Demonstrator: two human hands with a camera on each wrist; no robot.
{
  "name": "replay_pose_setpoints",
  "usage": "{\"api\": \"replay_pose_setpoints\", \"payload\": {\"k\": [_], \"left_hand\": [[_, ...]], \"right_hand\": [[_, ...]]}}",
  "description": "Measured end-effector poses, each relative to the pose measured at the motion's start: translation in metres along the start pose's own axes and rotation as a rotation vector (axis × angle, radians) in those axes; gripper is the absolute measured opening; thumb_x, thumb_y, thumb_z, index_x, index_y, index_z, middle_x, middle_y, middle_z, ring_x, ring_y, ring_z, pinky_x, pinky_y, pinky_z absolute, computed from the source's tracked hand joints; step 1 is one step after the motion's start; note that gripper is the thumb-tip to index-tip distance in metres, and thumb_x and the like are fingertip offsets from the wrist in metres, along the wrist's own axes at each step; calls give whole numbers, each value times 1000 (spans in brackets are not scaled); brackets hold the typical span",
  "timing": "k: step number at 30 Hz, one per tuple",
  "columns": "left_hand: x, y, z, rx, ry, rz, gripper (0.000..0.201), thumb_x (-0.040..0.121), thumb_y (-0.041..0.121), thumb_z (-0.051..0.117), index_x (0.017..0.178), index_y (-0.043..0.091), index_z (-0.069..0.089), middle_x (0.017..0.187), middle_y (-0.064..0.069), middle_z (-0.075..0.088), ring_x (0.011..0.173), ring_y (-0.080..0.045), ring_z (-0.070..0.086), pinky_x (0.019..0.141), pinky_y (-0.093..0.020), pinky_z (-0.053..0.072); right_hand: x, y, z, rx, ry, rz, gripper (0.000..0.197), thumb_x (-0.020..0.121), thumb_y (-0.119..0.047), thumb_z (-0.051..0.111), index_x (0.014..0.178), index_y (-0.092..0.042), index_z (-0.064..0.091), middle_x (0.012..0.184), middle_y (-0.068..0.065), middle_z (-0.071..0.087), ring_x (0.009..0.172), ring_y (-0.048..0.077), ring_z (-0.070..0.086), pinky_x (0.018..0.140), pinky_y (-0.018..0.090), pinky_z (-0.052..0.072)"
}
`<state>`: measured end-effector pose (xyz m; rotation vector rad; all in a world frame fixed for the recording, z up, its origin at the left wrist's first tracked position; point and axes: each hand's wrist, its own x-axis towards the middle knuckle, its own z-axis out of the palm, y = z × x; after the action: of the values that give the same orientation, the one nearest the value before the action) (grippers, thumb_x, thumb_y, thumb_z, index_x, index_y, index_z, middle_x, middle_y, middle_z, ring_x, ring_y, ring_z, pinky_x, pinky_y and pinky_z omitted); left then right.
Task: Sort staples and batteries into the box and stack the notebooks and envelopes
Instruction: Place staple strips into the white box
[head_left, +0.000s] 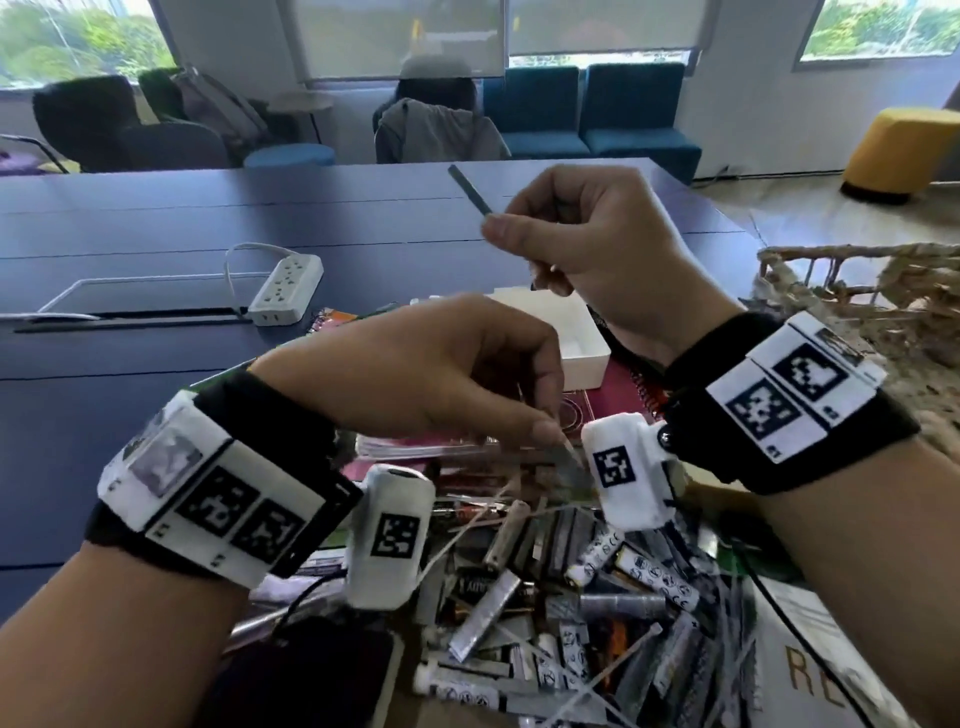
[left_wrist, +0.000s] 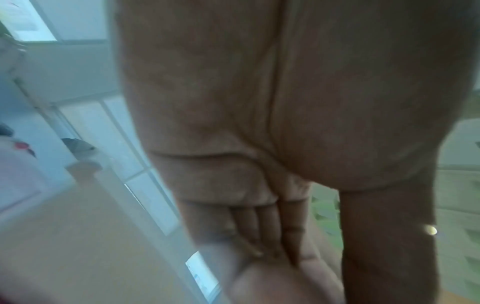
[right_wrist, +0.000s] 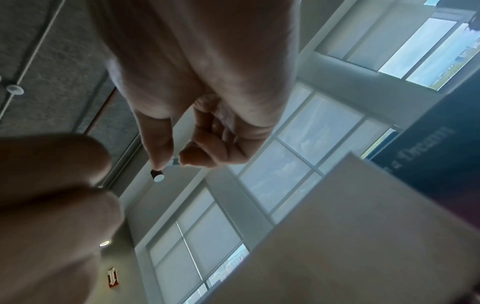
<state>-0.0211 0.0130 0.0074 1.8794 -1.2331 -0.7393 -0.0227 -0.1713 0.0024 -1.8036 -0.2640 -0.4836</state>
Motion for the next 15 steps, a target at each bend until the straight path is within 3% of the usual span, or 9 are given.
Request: {"api": "replay_pose_setpoints", "payload": {"k": [2,4,7,15], "left_hand": [[-3,-4,-7,-110,101,27,18,89,2,73,97,-9,61,93,-31,68,79,-30,65,76,-37,55],[-5,-11,-14,-163,216,43,17,88,0,72,95,-9,60,88,-27,68,75,-21,65,70,-27,55],[-5,-21,-21,-146,359,42,17,87,7,74,99,-2,65,83,-8,69,72,-18,66,64,-27,53],[-1,-34,-27,-153,526,45,19,86,15,73,101,2,73,87,-11,74,75,-19,68,63,-25,53]], "right_hand": [[2,6,-1,-24,4,-14,24,87,-18,82,87,2,69,62,1,62,52,11,55,51,19,42],[0,11,-7,-86,-36,-7,25,86,-23,83,86,-2,71,69,7,66,56,15,59,53,22,43],[-4,17,-14,-147,-78,55,23,84,-26,83,86,-7,71,79,12,71,62,17,65,54,25,47],[-2,25,-32,-206,-88,145,25,81,-24,85,86,-3,71,74,10,73,64,18,71,53,23,51]]}}
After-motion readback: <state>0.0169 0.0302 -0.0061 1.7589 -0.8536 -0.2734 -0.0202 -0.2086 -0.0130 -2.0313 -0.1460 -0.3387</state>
